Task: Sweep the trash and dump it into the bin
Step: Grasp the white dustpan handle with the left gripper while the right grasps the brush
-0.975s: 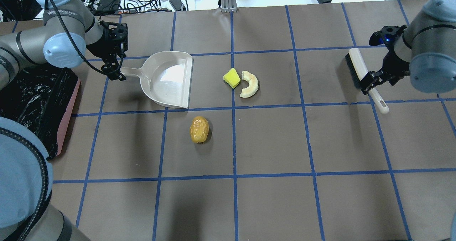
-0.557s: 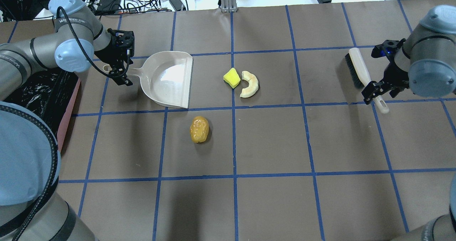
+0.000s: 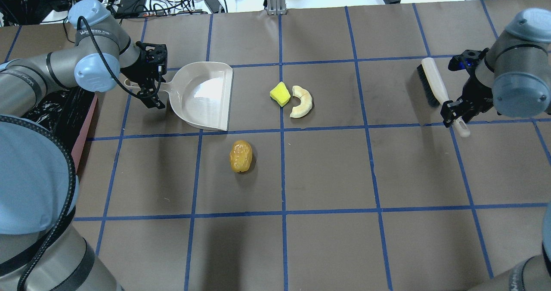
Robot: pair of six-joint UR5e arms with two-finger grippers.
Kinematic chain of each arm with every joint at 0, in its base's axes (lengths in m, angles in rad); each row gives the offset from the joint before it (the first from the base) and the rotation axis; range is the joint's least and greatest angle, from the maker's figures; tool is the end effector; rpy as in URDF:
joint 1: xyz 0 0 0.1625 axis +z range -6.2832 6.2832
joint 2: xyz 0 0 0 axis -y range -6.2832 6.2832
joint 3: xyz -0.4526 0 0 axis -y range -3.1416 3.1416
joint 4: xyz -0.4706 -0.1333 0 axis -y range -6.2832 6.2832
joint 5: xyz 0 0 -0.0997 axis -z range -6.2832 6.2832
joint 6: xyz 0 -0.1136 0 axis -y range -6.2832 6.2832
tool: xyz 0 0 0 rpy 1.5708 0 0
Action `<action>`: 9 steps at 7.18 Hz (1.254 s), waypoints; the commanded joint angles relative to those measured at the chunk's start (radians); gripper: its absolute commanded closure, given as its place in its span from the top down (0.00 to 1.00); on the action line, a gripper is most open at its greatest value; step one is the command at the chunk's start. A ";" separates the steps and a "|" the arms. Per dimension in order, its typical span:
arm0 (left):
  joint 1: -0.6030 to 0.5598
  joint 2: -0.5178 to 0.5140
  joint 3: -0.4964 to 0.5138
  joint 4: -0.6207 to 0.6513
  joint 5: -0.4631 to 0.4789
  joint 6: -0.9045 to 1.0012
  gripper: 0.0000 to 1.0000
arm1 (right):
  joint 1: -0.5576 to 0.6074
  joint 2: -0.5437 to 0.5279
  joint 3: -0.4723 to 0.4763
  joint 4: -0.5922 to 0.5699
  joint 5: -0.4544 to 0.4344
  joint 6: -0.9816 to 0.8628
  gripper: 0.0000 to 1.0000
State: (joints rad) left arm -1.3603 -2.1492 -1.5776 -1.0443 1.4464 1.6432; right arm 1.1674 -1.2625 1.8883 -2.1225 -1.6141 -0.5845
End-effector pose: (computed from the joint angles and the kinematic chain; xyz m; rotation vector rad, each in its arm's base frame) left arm 0.0089 -0.7473 0.1632 -1.9779 -2.2802 0.0971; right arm -0.1213 -0.6112 0.1975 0.2861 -3.1226 -0.1345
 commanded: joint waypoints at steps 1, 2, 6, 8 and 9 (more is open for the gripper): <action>-0.009 -0.008 -0.001 0.013 -0.023 -0.006 1.00 | 0.001 0.002 -0.002 0.007 -0.001 0.029 0.00; -0.014 -0.008 -0.002 0.013 -0.024 -0.006 0.94 | 0.002 -0.012 -0.008 0.025 -0.001 0.031 0.00; -0.036 0.005 -0.006 0.043 -0.014 0.006 0.01 | 0.255 -0.023 -0.118 0.189 0.017 0.398 0.00; -0.042 0.005 -0.007 0.041 -0.014 0.001 0.00 | 0.409 0.000 -0.124 0.176 0.020 0.556 0.00; -0.057 0.005 -0.007 0.041 -0.011 -0.003 0.00 | 0.460 0.032 -0.142 0.174 0.023 0.625 0.00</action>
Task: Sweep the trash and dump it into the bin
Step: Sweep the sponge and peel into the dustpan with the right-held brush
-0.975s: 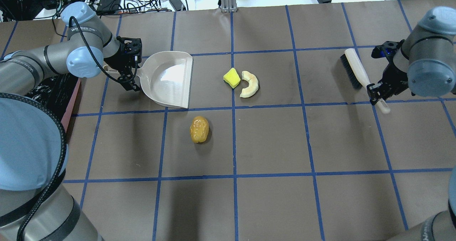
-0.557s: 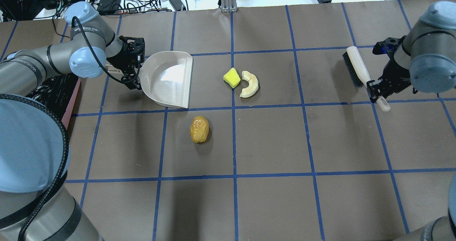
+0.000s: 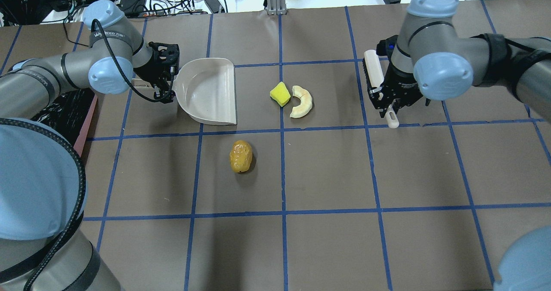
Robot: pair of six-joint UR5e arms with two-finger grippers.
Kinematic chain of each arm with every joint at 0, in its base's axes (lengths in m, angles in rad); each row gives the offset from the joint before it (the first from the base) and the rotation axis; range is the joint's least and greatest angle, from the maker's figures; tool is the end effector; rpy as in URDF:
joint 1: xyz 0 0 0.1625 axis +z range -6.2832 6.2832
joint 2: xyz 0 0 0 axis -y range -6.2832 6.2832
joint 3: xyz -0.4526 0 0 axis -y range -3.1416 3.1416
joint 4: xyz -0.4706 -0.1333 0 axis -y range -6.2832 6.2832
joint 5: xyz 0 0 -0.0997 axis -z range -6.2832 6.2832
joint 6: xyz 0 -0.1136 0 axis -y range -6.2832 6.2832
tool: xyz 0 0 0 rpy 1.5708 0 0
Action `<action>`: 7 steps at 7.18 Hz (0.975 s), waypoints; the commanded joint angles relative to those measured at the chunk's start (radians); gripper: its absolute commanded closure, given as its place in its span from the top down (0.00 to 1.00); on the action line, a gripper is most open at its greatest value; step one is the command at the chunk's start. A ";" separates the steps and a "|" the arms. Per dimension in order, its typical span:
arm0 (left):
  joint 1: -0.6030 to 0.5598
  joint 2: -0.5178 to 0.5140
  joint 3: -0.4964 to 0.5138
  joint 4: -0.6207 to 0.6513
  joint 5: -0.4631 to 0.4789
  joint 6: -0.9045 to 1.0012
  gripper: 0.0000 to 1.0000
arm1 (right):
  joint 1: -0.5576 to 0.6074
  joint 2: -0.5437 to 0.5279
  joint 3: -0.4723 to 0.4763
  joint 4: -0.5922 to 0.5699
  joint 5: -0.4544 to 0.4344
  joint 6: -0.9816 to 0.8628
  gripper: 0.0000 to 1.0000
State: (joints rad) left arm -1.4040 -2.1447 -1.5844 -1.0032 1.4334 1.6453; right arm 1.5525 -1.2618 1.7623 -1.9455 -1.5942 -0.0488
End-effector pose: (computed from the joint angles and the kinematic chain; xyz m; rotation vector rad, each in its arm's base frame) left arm -0.0248 -0.7494 0.1672 -2.0451 -2.2462 0.1459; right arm 0.1190 -0.6375 0.2427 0.0498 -3.1158 -0.1974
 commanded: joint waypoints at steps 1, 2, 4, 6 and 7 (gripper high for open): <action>-0.026 -0.006 -0.003 0.000 0.007 -0.005 0.00 | 0.136 0.053 -0.047 -0.006 0.010 0.171 0.00; -0.029 -0.004 -0.012 0.001 0.025 -0.005 0.00 | 0.182 0.077 -0.062 -0.006 0.013 0.243 0.00; -0.029 -0.001 -0.032 0.023 0.027 -0.005 0.00 | 0.244 0.114 -0.089 -0.016 0.034 0.331 0.00; -0.029 0.003 -0.034 0.023 0.027 -0.005 0.00 | 0.291 0.162 -0.147 -0.019 0.074 0.412 0.00; -0.029 0.005 -0.034 0.023 0.027 -0.004 0.00 | 0.323 0.195 -0.182 -0.033 0.097 0.476 0.00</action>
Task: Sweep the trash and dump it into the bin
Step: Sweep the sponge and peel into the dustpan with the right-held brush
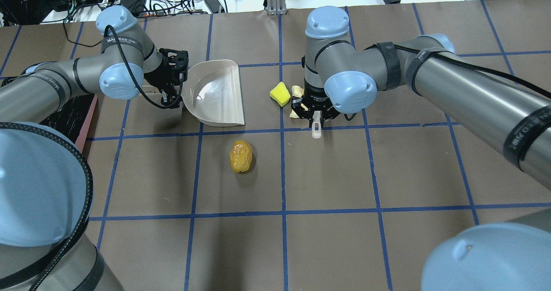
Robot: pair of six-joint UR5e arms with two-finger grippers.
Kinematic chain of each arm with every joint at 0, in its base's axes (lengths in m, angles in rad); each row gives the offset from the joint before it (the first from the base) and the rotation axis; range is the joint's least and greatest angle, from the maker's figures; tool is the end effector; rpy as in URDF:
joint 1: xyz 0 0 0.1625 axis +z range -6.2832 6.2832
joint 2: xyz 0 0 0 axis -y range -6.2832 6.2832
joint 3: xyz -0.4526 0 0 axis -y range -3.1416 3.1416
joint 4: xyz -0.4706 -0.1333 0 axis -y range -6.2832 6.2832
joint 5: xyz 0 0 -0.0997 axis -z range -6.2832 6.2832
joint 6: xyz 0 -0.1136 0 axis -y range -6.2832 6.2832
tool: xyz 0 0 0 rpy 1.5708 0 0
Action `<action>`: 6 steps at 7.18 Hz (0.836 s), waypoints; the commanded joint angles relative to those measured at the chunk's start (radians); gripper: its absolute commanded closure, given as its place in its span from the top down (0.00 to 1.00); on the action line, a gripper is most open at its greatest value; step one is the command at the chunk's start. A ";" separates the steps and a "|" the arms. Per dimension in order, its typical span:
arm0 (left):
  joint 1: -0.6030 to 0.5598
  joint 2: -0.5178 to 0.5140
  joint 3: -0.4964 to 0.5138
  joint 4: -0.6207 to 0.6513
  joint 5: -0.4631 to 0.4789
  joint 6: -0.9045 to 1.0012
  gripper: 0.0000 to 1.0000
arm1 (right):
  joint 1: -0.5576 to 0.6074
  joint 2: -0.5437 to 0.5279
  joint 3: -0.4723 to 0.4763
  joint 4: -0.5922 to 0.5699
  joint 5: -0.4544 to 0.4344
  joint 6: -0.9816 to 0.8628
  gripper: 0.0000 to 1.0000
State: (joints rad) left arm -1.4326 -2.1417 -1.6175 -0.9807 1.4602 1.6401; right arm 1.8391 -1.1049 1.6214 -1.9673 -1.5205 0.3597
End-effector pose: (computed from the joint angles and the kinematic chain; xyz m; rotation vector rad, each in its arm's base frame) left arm -0.0446 -0.7380 0.1552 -2.0786 -2.2304 0.1046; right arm 0.3191 -0.6361 0.2099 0.1474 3.1208 0.2028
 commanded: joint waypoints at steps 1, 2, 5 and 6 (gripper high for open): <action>0.000 0.000 -0.002 0.001 -0.001 0.000 0.00 | 0.076 0.068 -0.073 -0.027 0.049 0.137 0.00; 0.000 0.000 -0.004 0.001 -0.001 0.001 0.00 | 0.109 0.094 -0.115 -0.034 0.084 0.203 0.00; 0.000 0.000 -0.002 0.002 -0.001 0.000 0.00 | 0.224 0.218 -0.294 -0.036 0.147 0.423 0.00; 0.000 0.000 -0.002 0.002 -0.001 0.001 0.00 | 0.245 0.246 -0.342 -0.035 0.163 0.467 0.00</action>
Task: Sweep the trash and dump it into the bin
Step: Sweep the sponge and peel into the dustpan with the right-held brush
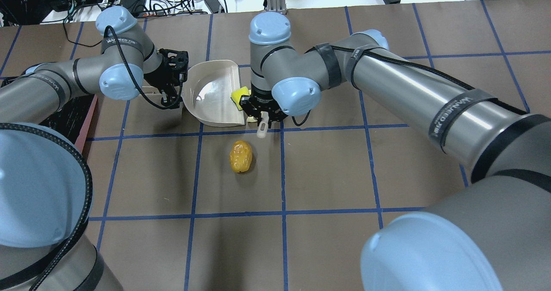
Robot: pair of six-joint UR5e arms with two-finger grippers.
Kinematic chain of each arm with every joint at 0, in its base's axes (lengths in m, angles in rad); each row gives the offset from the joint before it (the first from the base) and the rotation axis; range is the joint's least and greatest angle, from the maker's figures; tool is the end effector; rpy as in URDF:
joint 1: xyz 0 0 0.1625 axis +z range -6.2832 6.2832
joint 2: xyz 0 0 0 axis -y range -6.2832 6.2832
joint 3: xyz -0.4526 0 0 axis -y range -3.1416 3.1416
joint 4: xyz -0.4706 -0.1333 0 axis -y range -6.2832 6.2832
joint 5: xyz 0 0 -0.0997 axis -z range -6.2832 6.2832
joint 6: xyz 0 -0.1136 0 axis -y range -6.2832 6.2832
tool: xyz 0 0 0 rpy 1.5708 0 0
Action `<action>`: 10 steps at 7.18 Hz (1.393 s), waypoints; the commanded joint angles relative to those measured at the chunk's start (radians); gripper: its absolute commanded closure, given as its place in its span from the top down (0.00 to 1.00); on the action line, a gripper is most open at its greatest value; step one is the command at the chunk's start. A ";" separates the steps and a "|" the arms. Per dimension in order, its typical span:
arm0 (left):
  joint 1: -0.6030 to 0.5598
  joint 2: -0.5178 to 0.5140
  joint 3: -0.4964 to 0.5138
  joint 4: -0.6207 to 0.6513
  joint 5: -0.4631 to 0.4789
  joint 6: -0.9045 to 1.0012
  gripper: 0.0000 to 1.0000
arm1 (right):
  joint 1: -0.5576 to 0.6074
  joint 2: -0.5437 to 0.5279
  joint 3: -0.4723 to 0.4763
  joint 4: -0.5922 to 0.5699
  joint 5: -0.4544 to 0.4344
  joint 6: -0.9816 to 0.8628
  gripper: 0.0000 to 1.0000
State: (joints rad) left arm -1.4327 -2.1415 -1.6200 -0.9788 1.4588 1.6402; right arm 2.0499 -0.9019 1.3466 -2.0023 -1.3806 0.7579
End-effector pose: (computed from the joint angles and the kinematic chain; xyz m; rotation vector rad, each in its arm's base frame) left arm -0.0449 -0.7373 0.1543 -2.0779 -2.2293 0.1059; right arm 0.5078 -0.6419 0.2023 0.4172 2.9596 0.1814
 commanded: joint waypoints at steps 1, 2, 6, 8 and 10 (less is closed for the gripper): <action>0.000 0.002 0.000 0.000 -0.002 0.004 0.00 | 0.050 0.060 -0.108 -0.001 0.062 0.110 0.00; 0.000 0.002 0.000 0.000 -0.002 0.006 0.00 | 0.052 0.058 -0.138 0.017 0.077 0.132 0.00; 0.023 0.006 0.005 -0.001 -0.003 0.067 0.00 | -0.055 -0.059 -0.135 0.250 -0.075 -0.052 0.00; 0.108 0.021 -0.001 -0.003 -0.005 0.197 0.00 | -0.106 -0.135 -0.130 0.364 -0.127 -0.121 0.00; 0.132 0.035 -0.050 0.002 -0.005 0.195 0.00 | -0.128 -0.173 -0.081 0.392 -0.147 -0.170 0.00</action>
State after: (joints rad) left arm -1.3145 -2.1158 -1.6410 -0.9825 1.4545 1.8290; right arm 1.9349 -1.0480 1.2343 -1.6273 -1.5151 0.6089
